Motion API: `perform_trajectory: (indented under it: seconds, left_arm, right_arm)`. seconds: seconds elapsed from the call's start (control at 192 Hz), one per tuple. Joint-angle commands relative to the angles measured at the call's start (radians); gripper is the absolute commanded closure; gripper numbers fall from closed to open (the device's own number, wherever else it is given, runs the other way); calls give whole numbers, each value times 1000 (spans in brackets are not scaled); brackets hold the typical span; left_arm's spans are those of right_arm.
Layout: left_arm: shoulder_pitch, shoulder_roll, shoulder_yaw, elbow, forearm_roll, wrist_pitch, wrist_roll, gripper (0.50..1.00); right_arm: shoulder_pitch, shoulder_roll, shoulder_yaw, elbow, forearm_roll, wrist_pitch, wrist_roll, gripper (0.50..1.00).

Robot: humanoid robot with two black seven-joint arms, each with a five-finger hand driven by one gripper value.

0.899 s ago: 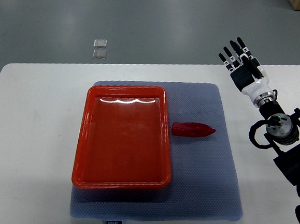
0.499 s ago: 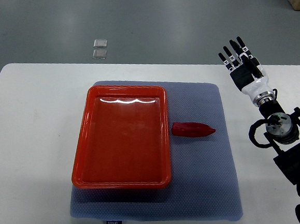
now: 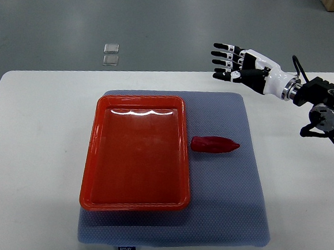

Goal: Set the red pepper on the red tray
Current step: 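Reach the right hand toward the red pepper beside the tray, then lower the right hand onto the red pepper and close fingers around it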

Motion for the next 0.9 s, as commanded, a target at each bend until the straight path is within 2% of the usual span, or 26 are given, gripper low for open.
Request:
perform_trajectory:
  seconds: [0.0, 0.14, 0.369, 0.463, 0.567, 0.629, 0.728, 0.894]
  left_arm:
    - [0, 0, 1, -1, 2, -1, -1, 500]
    - [0, 0, 1, 0, 2, -1, 1, 500]
    - [0, 0, 1, -1, 2, -2, 1, 500]
    - [0, 0, 1, -1, 0, -2, 1, 500]
    - [0, 0, 1, 0, 0, -1, -1, 500]
    - [0, 0, 1, 2, -1, -1, 1, 500]
    - [0, 0, 0, 2, -1, -1, 1, 500]
    - [2, 0, 0, 0, -1, -1, 1, 500]
  right_arm:
    - [135, -40, -233, 17, -80, 9, -30, 579]
    - [321, -22, -527, 28, -152, 5, -96, 581]
    - [397, 3, -633, 85, -161, -2, -191, 583]
    - [416, 1, -678, 111, -161, -8, -194, 583]
    - [417, -25, -681, 192, -160, -11, -194, 583]
    - [411, -36, -683, 223, -160, -42, -193, 585]
    - [388, -34, -684, 227, -160, -97, -193, 585]
    - [342, -28, -686, 227, -166, -140, -194, 589]
